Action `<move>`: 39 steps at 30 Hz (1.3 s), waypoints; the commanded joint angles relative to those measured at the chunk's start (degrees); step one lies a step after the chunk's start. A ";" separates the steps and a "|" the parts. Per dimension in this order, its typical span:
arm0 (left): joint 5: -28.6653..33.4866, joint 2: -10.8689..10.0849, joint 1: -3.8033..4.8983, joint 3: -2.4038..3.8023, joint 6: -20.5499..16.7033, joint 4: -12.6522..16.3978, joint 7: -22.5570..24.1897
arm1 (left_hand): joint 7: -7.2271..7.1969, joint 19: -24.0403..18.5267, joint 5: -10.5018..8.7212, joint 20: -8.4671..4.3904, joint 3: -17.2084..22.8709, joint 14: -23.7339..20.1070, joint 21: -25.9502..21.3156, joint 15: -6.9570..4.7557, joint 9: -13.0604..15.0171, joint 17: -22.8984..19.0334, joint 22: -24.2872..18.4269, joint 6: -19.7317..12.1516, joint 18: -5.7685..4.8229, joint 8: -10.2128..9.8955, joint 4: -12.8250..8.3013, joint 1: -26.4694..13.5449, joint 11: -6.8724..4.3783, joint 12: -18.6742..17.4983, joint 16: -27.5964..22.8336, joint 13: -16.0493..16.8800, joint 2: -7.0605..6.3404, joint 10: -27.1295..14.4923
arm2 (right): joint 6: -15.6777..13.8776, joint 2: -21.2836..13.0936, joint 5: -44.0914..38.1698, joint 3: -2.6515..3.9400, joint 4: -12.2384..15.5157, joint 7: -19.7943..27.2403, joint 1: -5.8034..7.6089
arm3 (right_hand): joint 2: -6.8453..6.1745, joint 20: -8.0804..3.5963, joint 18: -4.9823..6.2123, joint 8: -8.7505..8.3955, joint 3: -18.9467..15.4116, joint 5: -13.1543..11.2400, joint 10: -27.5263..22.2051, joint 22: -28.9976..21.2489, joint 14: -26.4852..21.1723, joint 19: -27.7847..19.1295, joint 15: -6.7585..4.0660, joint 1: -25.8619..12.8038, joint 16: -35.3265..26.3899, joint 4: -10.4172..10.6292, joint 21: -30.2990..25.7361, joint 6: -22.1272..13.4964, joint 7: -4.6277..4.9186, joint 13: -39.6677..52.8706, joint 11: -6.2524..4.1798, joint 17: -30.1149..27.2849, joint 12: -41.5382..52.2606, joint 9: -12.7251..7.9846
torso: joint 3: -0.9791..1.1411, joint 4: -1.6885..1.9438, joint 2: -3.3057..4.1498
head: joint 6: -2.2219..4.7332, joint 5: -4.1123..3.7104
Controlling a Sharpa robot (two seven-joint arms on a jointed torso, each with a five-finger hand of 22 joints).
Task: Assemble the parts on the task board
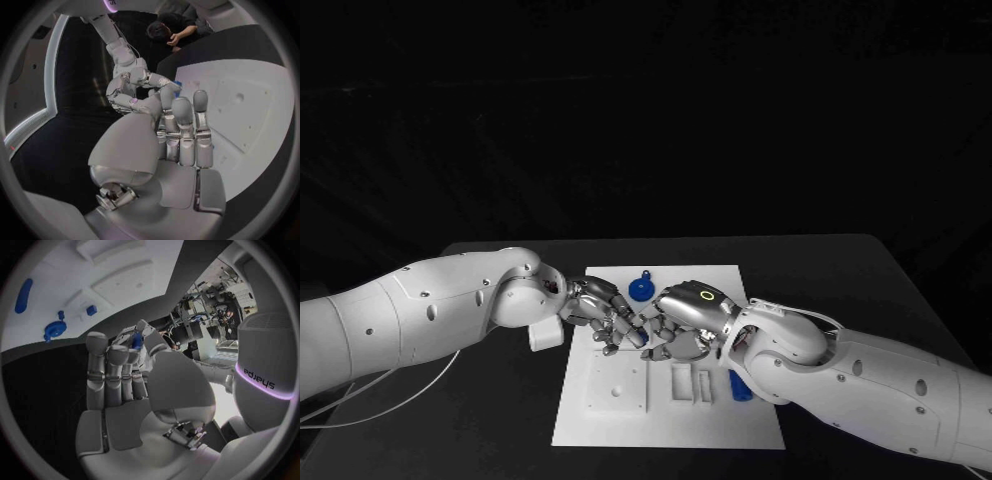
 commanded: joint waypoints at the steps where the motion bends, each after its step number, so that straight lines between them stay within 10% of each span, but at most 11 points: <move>1: 0.82 0.12 0.19 0.11 1.44 0.06 0.26 | -1.06 -0.37 0.17 0.02 0.06 -0.38 0.19 -0.11 9.94 0.05 1.23 1.25 -0.61 0.19 -0.19 0.04 -0.36 0.27 0.20 -0.06 0.57 2.52 | 1.90 0.00 -0.94 -0.13 0.37 1.30 -0.07 | 0.41 -0.40 -0.69 -0.23 -0.20 0.47 0.58 3.33 0.11 0.05 -0.08 0.02 0.25 -0.11 0.37 0.81 0.43 0.23 0.19 0.12 0.44 -0.04 | 0.04 -0.04 0.03 | -0.18 0.05; 11: -3.19 0.10 0.20 0.11 1.96 0.01 0.07 | -1.04 -0.45 0.36 0.03 0.19 -0.44 0.41 -0.11 10.29 0.13 1.23 1.21 -0.54 0.18 -0.33 0.08 -0.36 0.32 0.27 -0.03 0.56 2.51 | -0.47 -0.34 0.47 -0.17 0.62 1.73 -0.07 | 1.25 0.30 0.18 -0.23 6.40 -2.66 0.90 3.52 0.55 0.28 0.61 -1.45 1.15 -0.34 1.96 5.08 1.03 1.02 1.29 1.12 1.34 -0.02 | 0.03 -0.03 0.02 | -0.53 -0.05; 39: -8.07 0.09 0.20 0.08 1.72 -0.09 0.06 | -1.04 -0.56 0.43 0.04 0.30 -0.49 0.65 -0.11 10.55 0.20 1.22 1.21 -0.49 0.18 -0.43 0.10 -0.32 0.37 0.34 0.01 0.53 2.50 | -0.67 -0.47 3.23 -0.17 0.86 1.95 -0.08 | 1.14 0.50 0.38 -0.23 5.29 -2.69 1.16 3.62 0.75 0.37 0.76 -1.99 1.52 0.80 2.85 6.25 1.11 1.26 1.51 1.71 1.76 -0.01 | -0.07 -0.02 -0.02 | -0.86 -0.13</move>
